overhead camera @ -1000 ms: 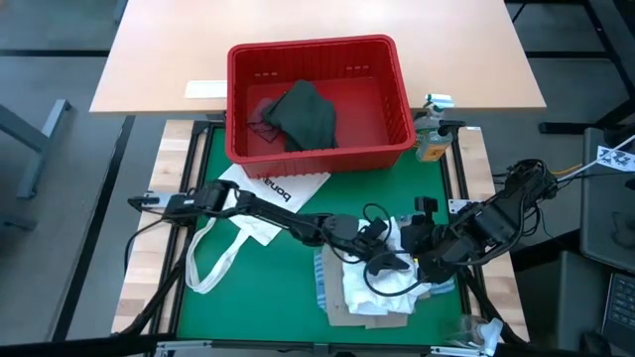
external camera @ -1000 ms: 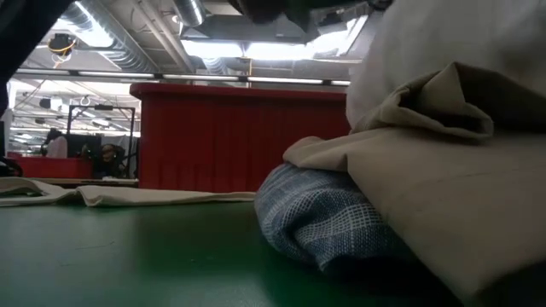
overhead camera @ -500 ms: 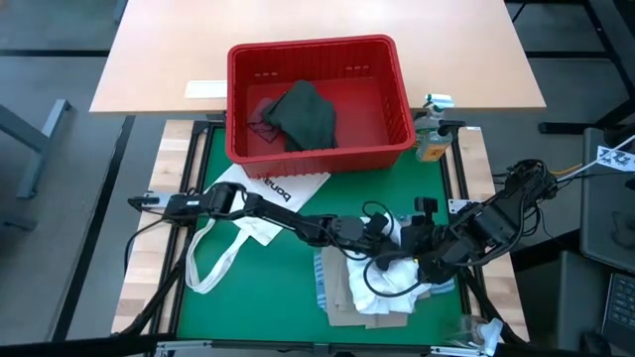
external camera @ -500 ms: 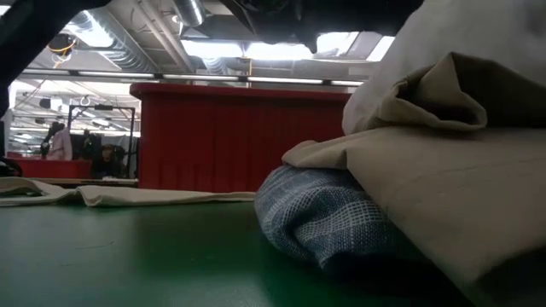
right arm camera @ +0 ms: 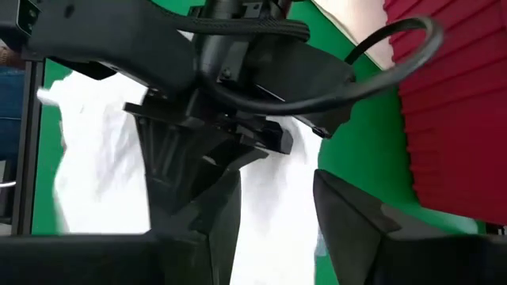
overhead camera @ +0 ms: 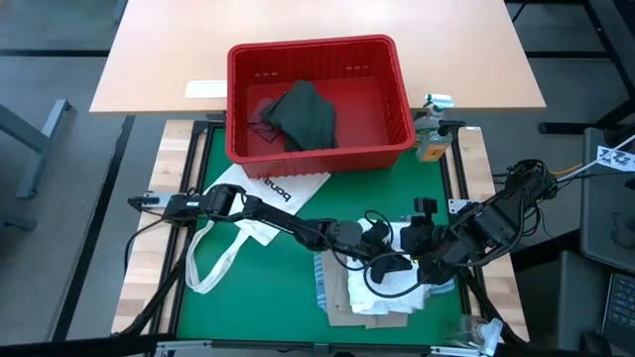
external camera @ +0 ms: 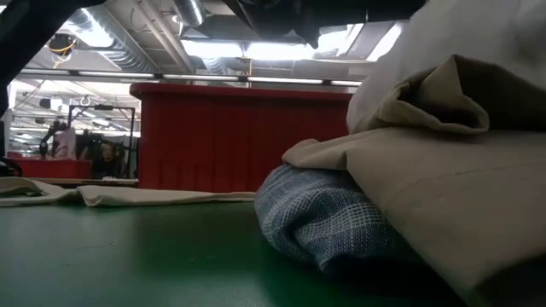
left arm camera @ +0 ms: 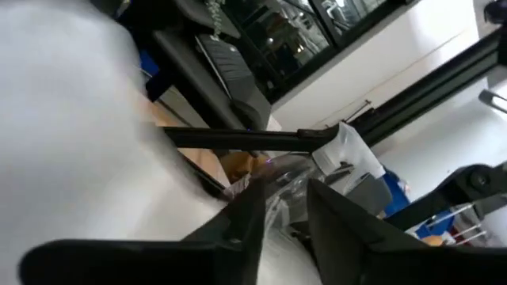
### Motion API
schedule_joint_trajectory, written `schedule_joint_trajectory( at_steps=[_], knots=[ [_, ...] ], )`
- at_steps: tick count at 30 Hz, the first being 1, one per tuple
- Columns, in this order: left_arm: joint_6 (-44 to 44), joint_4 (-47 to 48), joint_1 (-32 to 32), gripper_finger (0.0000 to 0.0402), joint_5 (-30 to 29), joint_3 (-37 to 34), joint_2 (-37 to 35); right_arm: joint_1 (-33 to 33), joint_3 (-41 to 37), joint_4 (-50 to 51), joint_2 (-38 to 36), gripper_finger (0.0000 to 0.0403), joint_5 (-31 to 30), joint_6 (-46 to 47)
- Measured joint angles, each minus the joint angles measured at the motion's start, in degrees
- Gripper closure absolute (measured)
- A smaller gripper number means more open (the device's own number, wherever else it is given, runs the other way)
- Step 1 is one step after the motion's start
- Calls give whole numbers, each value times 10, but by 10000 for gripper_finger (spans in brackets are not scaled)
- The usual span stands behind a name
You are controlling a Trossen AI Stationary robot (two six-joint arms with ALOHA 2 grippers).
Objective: Fold Laundry from Bin
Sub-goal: Fold the white polo shirt
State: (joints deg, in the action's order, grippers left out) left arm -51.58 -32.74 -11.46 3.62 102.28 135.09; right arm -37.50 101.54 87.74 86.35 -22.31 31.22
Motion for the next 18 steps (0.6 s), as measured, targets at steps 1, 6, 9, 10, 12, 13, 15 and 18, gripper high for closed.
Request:
schedule_joint_trajectory(
  at_steps=[1, 6, 9, 10, 12, 13, 15, 18],
  knots=[
    [7, 0, -1, 301, 0, 0, 0, 0, 0, 0, 0, 243, 0, 0],
    [98, -30, -6, 262, 9, -1, 0, 0, 0, -3, 0, 243, 0, 1],
    [164, -82, -7, 252, 48, -1, -1, 0, 0, -8, 0, 243, 20, 21],
    [178, -96, -7, 251, 66, -1, -3, 0, 0, -8, 0, 243, 30, 30],
    [193, -108, -8, 252, 90, -1, -6, -7, 0, -7, 0, 243, 40, 34],
    [202, -106, -8, 253, 98, -1, -10, -14, 0, -7, 0, 243, 39, 34],
    [220, -92, -7, 256, 105, -1, -18, -30, 0, -7, 0, 243, 28, 34],
    [251, -59, -7, 256, 110, -1, -37, -65, -5, -8, 0, 243, 2, 35]
  ],
)
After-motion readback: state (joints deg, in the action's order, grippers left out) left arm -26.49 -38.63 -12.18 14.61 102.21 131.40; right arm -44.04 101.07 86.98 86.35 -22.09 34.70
